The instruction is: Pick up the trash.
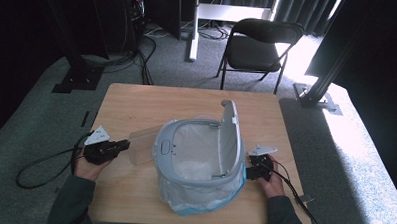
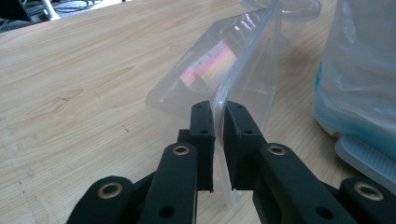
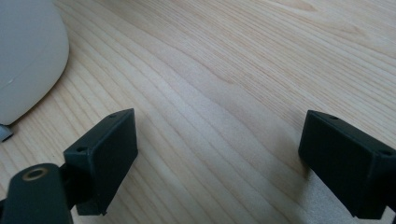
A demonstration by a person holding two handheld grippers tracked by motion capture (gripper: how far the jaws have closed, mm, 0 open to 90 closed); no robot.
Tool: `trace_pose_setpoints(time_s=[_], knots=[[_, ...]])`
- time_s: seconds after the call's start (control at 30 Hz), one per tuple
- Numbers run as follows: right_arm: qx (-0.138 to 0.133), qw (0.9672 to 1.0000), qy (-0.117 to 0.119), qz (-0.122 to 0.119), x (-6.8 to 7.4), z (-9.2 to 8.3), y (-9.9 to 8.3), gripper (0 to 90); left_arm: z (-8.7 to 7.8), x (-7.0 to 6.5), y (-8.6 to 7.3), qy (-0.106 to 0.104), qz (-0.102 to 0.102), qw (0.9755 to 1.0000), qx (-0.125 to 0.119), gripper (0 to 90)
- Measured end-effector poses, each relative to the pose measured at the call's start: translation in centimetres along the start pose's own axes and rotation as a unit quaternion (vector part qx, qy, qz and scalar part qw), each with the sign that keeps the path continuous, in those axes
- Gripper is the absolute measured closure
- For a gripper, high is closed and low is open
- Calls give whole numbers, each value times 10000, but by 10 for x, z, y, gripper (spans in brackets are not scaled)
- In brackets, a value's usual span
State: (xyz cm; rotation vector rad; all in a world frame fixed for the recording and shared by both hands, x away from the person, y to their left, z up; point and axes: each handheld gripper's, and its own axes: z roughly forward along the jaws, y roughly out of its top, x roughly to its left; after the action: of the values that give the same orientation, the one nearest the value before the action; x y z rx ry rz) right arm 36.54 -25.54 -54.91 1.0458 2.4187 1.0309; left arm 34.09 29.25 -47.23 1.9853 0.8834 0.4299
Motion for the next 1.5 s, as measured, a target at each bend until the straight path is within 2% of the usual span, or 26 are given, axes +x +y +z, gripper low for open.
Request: trace_pose_setpoints(time_s=[0.1, 0.23, 0.63, 1.1, 1.5], knots=[[0, 10000, 0, 0, 0, 0, 0, 108, -1, 1, -1, -28, -16, 10000, 4, 836], [0, 10000, -1, 0, 0, 0, 0, 108, -5, 4, -2, -59, -160, 9998, -56, 843], [0, 10000, -1, -1, 0, 0, 0, 108, -25, 15, 0, 170, -339, 9988, -307, 852], [1, 10000, -1, 2, 0, 0, 0, 109, -46, 21, 12, 235, -307, 9969, -687, 852], [0, 10000, 0, -1, 0, 0, 0, 109, -63, 23, 26, 283, -225, 9953, -904, 853]])
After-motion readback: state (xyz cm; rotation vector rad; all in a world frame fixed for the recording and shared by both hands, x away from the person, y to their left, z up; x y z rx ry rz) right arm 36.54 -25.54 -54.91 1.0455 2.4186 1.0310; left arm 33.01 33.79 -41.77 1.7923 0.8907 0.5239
